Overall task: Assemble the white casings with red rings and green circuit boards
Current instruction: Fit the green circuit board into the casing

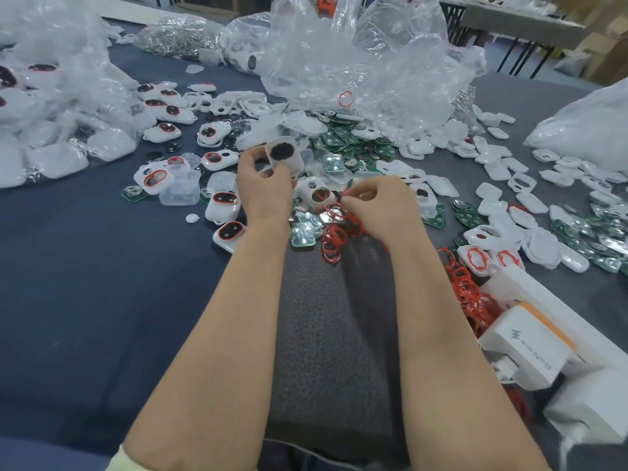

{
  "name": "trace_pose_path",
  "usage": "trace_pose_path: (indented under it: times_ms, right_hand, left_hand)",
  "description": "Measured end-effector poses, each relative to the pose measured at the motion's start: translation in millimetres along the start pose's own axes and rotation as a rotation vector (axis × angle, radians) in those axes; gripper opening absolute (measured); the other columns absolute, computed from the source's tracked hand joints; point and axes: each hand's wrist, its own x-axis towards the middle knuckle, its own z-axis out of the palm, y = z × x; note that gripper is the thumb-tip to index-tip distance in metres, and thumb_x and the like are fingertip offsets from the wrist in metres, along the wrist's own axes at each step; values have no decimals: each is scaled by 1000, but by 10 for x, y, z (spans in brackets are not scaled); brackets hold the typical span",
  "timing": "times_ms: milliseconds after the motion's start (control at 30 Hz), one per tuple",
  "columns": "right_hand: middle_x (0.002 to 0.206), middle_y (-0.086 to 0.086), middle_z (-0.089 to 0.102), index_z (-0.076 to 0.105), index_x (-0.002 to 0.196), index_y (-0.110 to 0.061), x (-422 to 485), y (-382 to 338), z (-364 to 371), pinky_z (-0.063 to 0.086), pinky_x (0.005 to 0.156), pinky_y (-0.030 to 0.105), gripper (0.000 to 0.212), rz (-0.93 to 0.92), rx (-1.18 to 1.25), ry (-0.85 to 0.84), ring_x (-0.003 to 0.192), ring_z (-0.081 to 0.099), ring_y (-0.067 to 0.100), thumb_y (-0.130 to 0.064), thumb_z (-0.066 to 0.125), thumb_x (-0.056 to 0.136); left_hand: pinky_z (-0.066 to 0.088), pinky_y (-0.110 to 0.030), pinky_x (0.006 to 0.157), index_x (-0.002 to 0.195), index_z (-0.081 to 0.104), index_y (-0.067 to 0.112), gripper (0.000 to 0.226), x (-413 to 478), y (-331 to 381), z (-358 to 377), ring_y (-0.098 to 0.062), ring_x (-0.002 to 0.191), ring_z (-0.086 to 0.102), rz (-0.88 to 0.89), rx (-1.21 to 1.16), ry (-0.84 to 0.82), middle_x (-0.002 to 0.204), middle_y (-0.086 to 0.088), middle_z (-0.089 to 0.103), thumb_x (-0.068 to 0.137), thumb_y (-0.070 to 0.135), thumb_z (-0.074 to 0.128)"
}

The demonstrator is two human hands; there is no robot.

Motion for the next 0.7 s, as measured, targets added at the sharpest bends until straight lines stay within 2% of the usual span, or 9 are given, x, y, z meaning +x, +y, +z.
trace_pose_path:
  times_ms: [67, 133, 200, 333, 433, 500, 600, 700]
  right_hand:
    - [85, 2, 63, 74, 99, -14, -7, -27, 57, 44, 77, 24, 22, 1, -26, -14, 86, 59, 15, -28, 71, 82]
    - [97, 6, 67, 72, 102, -14, -1, -68, 110, 43, 79, 24, 22, -20, -23, 44, 93, 61, 19, -27, 67, 84]
    - [102, 9, 67, 70, 102, -15, -3, -101, 170, 45, 82, 26, 20, -44, -26, 63, 96, 61, 21, -25, 64, 86]
    - [107, 11, 64, 67, 105, -17, -22, -122, 247, 47, 91, 38, 28, -62, -46, -28, 103, 58, 27, -34, 68, 83]
    - [112, 10, 61, 62, 114, -20, -31, -142, 296, 44, 96, 42, 43, -86, -112, -52, 110, 53, 29, -44, 69, 79]
    - [114, 9, 58, 59, 117, -20, -41, -153, 346, 41, 97, 42, 43, -107, -189, -17, 113, 49, 28, -46, 66, 82]
    - [111, 6, 58, 61, 110, -19, -44, -151, 376, 40, 93, 40, 30, -79, -179, 106, 110, 48, 26, -40, 61, 89]
    - [111, 5, 56, 59, 109, -19, -25, -101, 369, 37, 92, 37, 18, -35, -164, 204, 109, 47, 25, -18, 55, 92]
  left_hand:
    - [49, -14, 58, 101, 51, 17, 25, -27, -8, 20, 10, 50, 58, -2, 13, -20, 78, 9, 58, 88, -4, 55]
    - [47, -12, 54, 103, 50, 15, 24, -43, -7, 25, 8, 47, 57, -3, 9, -33, 75, 8, 59, 89, -4, 54]
    - [47, -13, 53, 104, 49, 17, 23, -44, -1, 18, 3, 49, 57, -11, 4, -24, 75, 6, 60, 91, -1, 54]
    - [50, -20, 61, 101, 47, 23, 20, -23, 38, -24, -9, 64, 61, 2, -35, 81, 80, 4, 60, 94, 5, 54]
    - [50, -18, 56, 93, 45, 27, 24, -18, 95, -55, -9, 61, 67, -8, -187, 157, 82, 2, 60, 96, 4, 49]
    - [52, -19, 57, 93, 46, 25, 23, -26, 107, -61, -10, 62, 69, -17, -244, 170, 86, -1, 61, 97, 3, 47]
    - [54, -19, 61, 102, 46, 20, 19, -35, 95, -59, -9, 64, 71, -30, -264, 164, 90, -3, 62, 96, 2, 47]
    - [54, -19, 62, 100, 44, 19, 19, -37, 107, -56, -8, 61, 70, -48, -281, 155, 87, -4, 64, 96, 0, 47]
